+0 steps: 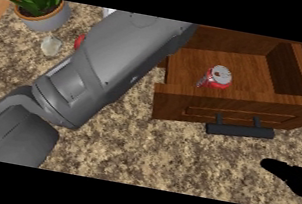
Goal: Pick up the can, place it into the drawer and close the drawer
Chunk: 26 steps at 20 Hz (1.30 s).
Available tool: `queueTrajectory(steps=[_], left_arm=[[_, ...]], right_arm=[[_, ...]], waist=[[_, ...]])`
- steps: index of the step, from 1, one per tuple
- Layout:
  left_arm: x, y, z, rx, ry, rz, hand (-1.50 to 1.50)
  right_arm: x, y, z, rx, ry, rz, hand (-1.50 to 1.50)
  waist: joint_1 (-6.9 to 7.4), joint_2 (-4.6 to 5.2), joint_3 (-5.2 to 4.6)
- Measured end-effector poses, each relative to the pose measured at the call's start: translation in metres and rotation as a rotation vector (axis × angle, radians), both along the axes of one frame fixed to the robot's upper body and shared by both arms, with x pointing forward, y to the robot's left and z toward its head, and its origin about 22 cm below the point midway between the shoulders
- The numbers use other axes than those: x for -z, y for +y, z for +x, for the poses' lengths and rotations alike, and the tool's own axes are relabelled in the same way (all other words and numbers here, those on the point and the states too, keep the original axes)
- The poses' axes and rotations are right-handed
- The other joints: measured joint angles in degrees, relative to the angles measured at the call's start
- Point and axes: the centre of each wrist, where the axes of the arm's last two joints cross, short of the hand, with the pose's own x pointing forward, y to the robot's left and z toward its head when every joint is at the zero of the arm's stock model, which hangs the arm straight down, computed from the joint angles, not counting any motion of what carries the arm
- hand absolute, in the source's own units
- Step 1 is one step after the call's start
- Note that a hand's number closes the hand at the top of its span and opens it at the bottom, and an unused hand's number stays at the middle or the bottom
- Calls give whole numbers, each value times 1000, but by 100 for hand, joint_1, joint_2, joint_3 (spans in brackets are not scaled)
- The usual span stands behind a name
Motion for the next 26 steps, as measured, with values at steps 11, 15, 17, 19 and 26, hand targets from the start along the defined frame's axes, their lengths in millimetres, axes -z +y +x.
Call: queueTrajectory(steps=[11,15,17,19,26], left_arm=[[1,2,3,-4,-21,-2,-150],[-6,3,3,-2,-27,12,-150],[-4,3,4,3,-25,7,-150],[-9,5,4,9,-14,1,-150],[-6,25,11,-4,-11,-11,-150]], right_arm=[[25,30,56,52,0,-338,-150],[45,42,77,70,22,-447,-150],[57,51,89,78,28,-499,-150],[68,54,101,89,30,-541,-150],[107,70,141,135,27,-623,-150]], waist=[[284,-43,-4],[403,-75,-6],[434,-73,-6],[476,-88,-7],[627,-125,-9]])
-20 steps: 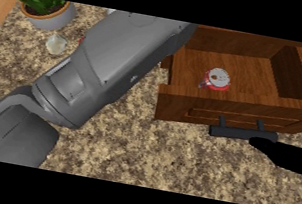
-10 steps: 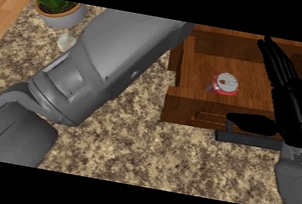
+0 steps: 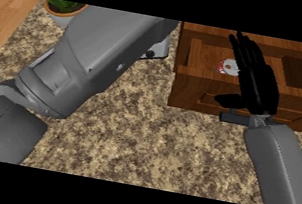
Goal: Pick up the can, place it into the drawer and close the drawer
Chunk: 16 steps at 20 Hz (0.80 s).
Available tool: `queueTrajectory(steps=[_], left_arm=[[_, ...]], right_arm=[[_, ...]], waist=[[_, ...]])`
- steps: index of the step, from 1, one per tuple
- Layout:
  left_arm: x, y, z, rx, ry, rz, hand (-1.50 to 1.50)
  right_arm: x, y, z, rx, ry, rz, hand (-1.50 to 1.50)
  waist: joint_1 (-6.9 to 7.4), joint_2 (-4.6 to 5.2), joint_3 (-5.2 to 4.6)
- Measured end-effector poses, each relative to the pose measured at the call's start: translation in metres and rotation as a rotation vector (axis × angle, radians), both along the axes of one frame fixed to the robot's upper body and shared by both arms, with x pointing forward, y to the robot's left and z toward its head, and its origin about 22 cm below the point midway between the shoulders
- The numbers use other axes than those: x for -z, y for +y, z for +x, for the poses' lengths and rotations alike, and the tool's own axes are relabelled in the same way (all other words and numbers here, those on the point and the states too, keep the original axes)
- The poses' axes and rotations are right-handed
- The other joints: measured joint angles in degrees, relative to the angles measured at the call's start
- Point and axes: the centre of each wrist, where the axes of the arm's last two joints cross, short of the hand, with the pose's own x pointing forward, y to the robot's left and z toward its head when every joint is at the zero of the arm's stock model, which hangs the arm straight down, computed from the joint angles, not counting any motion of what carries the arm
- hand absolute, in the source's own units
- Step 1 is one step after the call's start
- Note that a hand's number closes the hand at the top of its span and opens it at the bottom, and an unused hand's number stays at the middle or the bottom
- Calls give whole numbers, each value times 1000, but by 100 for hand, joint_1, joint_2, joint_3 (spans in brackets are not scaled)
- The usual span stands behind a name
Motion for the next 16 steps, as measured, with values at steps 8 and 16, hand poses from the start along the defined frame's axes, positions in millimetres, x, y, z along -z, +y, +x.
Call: queueTrajectory(steps=[8,16], left_arm=[[2,26,6,-18,-1,8,-150],[1,46,7,-18,9,13,-150]], right_arm=[[15,12,41,88,-76,-35,-150],[-2,18,77,152,-163,-52,-150]], waist=[[122,-12,-2],[300,-1,-5]])
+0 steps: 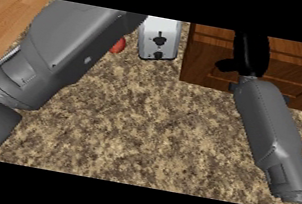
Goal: Pick up the can, place it into the drawer and close the drawer
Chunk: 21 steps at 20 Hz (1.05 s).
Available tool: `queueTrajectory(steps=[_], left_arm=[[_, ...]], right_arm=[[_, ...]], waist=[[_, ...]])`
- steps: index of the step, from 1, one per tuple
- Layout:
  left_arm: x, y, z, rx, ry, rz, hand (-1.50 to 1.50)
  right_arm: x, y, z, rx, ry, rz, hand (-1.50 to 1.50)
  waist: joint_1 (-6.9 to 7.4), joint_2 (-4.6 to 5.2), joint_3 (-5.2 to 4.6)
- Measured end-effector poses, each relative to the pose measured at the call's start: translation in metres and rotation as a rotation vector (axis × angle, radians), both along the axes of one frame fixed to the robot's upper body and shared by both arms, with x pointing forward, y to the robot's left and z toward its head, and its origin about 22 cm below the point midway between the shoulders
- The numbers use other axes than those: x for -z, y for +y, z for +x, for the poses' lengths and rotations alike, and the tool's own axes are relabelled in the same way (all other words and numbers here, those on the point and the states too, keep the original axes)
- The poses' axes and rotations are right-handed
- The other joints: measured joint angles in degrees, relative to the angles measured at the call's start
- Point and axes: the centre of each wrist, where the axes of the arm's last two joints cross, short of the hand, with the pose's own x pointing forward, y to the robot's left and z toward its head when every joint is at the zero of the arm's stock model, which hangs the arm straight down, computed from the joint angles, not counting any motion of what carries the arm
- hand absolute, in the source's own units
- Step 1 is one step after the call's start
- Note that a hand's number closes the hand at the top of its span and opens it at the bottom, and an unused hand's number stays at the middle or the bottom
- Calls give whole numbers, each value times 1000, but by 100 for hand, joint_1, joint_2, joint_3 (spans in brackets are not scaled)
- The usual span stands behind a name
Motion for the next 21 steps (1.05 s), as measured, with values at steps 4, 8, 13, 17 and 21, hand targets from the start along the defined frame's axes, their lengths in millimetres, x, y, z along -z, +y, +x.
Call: queueTrajectory(steps=[4,8,13,17,21], left_arm=[[5,15,0,6,5,1,-150],[3,28,-2,16,11,8,-150],[10,40,-5,19,15,6,-150],[8,53,-8,25,15,5,-150],[10,59,-13,29,15,3,-150]], right_arm=[[-11,0,12,16,-8,-12,-150],[-16,2,18,22,-3,-29,-150],[-26,6,25,10,19,-28,-150],[-26,6,26,-29,17,9,-150],[-28,3,28,-67,17,42,-150]], waist=[[76,22,9],[118,24,16],[181,79,35],[175,94,46],[166,113,57]])
